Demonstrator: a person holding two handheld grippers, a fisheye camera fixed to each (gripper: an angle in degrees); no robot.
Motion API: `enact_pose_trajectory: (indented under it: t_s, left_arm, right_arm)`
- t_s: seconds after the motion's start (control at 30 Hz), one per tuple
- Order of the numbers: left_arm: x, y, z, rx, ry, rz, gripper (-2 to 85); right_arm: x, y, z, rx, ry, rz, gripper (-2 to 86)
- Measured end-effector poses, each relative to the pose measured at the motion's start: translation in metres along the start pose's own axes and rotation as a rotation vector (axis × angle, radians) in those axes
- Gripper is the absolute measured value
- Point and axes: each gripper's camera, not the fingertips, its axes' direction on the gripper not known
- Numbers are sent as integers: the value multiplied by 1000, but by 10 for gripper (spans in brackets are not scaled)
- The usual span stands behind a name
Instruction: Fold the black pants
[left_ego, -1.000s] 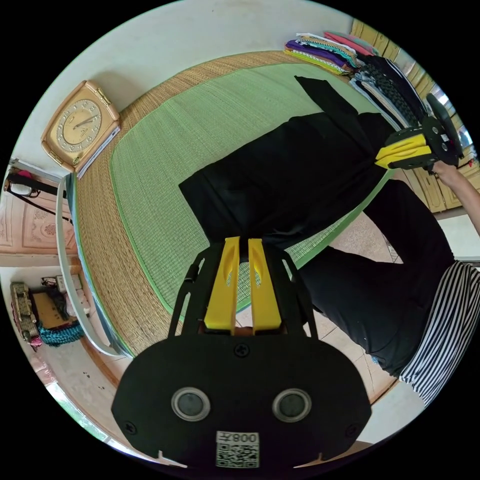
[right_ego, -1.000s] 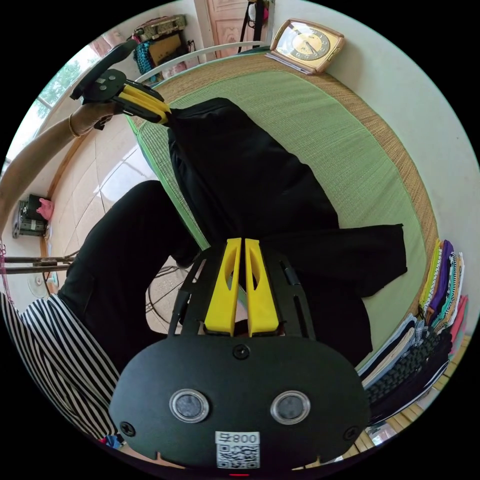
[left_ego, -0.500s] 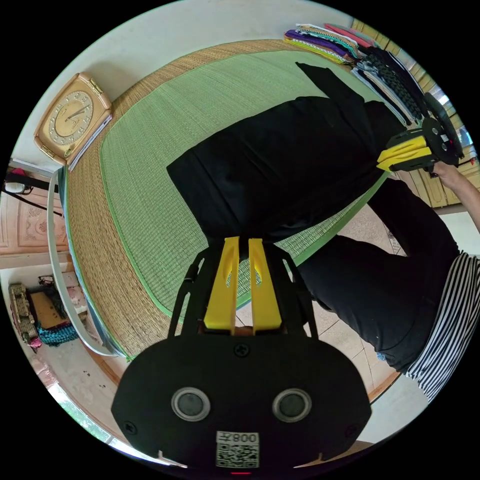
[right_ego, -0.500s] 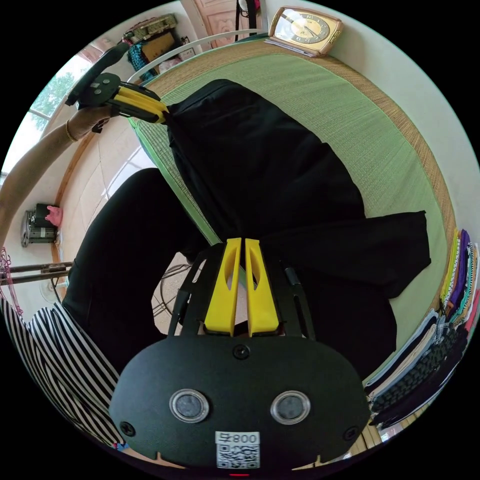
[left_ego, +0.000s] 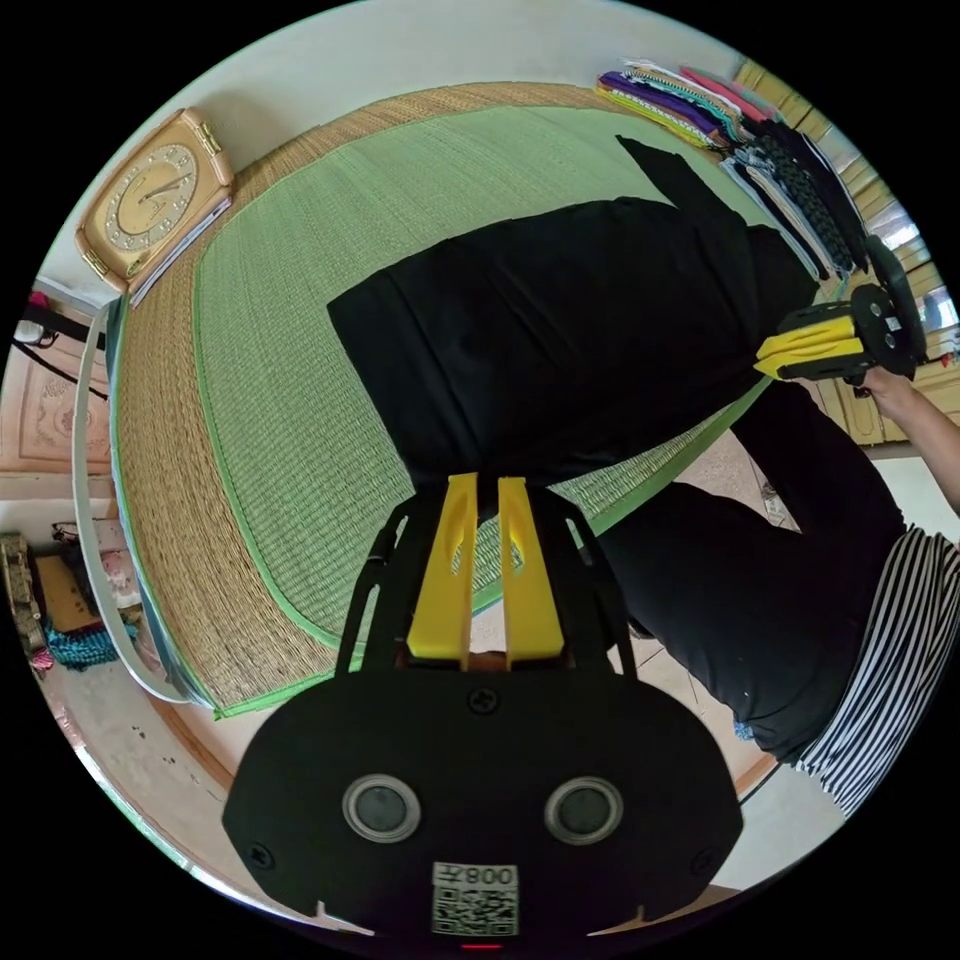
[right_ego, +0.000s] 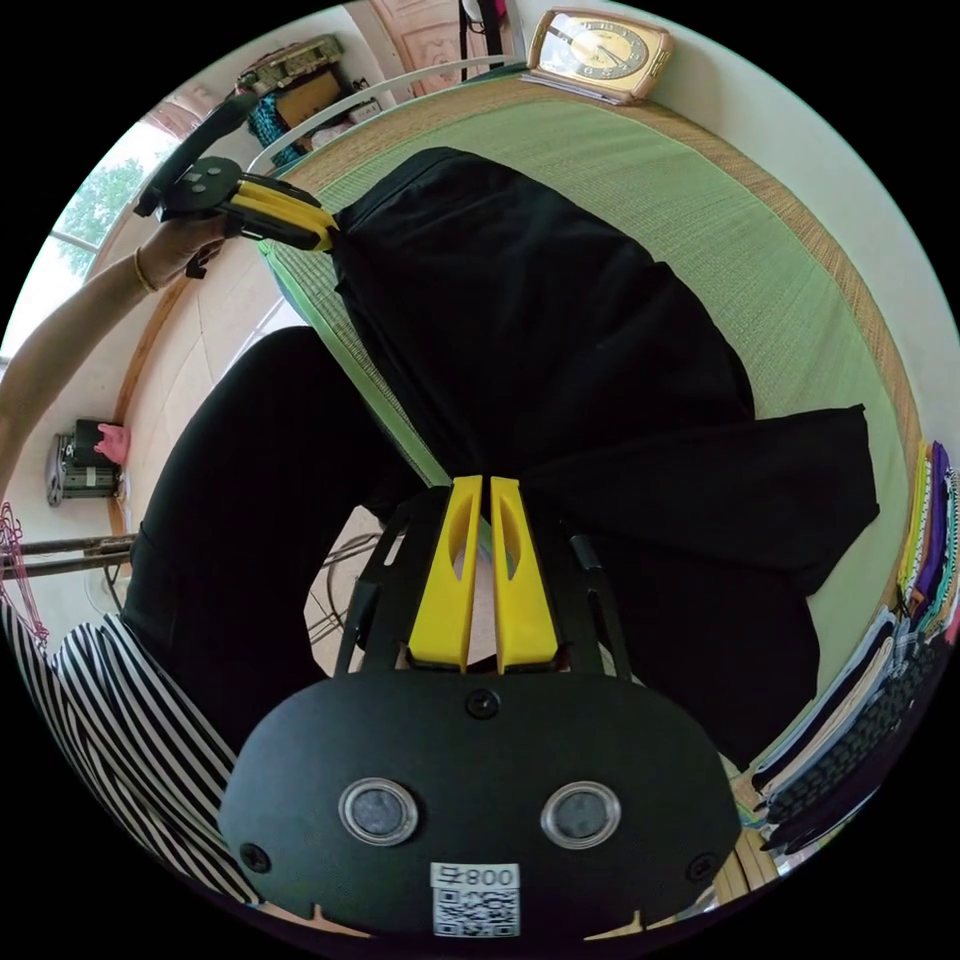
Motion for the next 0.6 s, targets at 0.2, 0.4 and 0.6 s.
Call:
enact_pose_trajectory:
  t_s: [0.2,0.4,0.6]
  left_arm:
    - [-18,6,16,8,50,-52,10]
    - [-33,9,30,3,75,-73,13]
    - [-41,9,40,-23,43,-45,11]
  right_arm:
    - [14,9,13,12,-37,31,17]
    - [25,22,19,44,-47,55,21]
    - [34,30,19,42,-42,35,20]
